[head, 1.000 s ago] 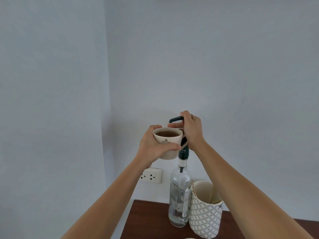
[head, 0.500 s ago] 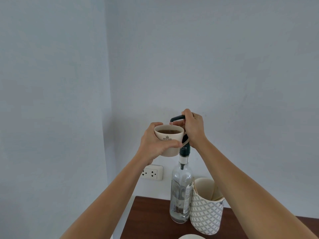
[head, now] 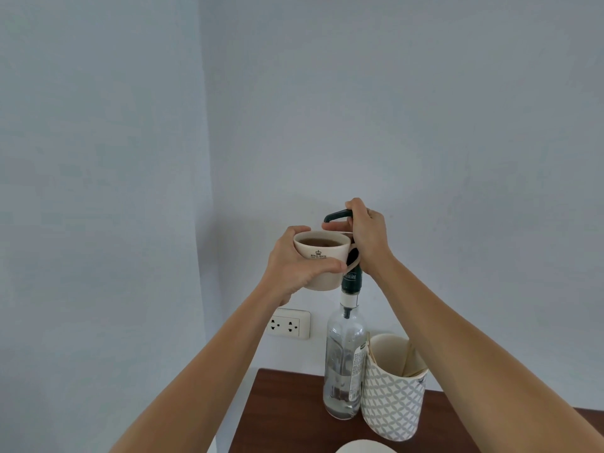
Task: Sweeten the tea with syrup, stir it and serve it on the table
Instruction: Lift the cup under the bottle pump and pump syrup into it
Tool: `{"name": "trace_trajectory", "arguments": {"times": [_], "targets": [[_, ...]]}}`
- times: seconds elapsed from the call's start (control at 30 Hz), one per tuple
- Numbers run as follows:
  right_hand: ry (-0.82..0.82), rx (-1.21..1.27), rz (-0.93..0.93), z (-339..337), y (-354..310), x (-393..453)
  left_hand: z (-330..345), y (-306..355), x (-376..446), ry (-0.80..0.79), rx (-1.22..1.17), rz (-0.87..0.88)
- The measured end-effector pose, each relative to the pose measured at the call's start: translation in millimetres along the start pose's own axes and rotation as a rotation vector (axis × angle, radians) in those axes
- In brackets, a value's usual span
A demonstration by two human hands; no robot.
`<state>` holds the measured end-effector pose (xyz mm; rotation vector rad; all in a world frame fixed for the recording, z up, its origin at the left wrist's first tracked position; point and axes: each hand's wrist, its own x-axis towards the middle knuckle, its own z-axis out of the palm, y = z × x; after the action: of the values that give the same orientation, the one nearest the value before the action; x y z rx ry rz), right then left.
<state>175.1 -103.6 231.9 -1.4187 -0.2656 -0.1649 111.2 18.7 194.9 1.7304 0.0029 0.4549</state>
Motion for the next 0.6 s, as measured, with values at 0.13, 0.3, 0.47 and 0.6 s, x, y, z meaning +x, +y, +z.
{"name": "trace_trajectory", "arguments": {"times": [0.13, 0.3, 0.47, 0.6], "targets": [[0.015, -0.011, -0.024, 0.5, 1.1, 0.2, 0.3, -1.4, 0.7, 0.006, 0.003, 0.005], [0.028, -0.008, -0.039, 1.3, 2.4, 1.4, -0.3, -1.0, 1.9, 0.006, 0.005, 0.002], [0.02, -0.015, -0.041, 0.4, 4.1, 2.4, 0.5, -2.1, 2.3, 0.013, 0.008, -0.004], [0.019, -0.008, -0.038, 0.5, 4.9, 3.9, 0.2, -1.8, 2.2, 0.011, 0.01, -0.005]]}}
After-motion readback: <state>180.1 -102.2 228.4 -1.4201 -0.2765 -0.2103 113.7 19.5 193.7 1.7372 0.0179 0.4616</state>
